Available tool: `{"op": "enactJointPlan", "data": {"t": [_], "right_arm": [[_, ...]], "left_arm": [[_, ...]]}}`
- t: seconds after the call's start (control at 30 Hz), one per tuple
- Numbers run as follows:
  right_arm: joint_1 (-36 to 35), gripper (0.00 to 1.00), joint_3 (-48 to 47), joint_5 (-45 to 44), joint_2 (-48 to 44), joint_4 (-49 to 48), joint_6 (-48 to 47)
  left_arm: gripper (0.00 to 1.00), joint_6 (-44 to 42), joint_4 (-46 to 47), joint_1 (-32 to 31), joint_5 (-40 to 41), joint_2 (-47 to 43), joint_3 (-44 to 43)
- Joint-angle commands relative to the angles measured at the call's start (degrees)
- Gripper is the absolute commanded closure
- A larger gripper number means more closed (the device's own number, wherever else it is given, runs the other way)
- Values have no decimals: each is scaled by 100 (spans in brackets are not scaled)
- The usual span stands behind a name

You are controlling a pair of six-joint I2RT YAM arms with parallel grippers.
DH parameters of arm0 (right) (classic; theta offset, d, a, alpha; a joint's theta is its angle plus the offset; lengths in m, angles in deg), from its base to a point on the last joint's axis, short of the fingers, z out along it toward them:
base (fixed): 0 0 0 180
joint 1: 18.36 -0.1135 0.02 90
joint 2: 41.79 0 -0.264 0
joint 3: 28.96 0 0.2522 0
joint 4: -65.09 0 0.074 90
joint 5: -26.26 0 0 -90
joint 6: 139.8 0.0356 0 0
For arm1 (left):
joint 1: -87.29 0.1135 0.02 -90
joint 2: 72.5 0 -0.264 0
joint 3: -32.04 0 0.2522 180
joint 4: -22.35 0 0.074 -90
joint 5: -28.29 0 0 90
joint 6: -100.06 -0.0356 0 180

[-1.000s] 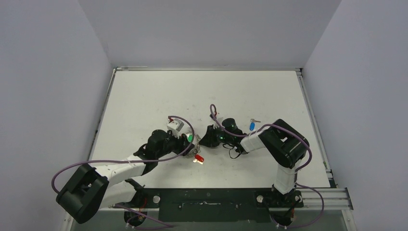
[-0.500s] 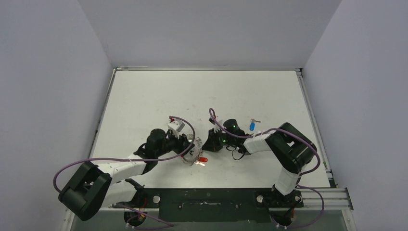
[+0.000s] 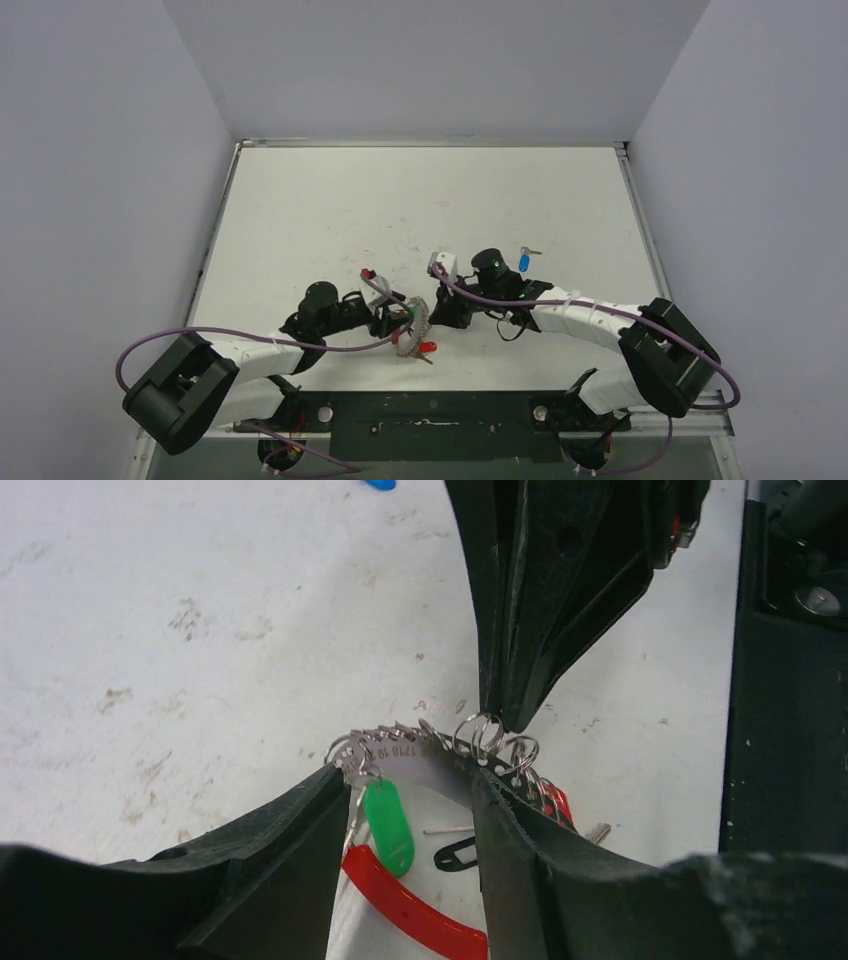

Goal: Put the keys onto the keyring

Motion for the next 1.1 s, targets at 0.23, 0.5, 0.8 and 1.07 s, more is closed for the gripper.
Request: {"op": "enactJointPlan", "data": {"t": [0.23,0.5,0.8,1.07], "right_arm": [[-610,100,-49,-82,-882,1003,-2062],[-796,100,194,-284,-1387,793,-2427],[-834,100,141,-332,-1407,836,-2436],[-862,100,102,-331,-1397,826,-2460]], "left_arm": [[55,-1502,762,-665,-492,-464,404],[64,-1802,392,-1084,-335,-1150,612],[71,-1801,334,-1302,-194,-1335,684],[72,-1701,525,-1383,-230,-974,564]]}}
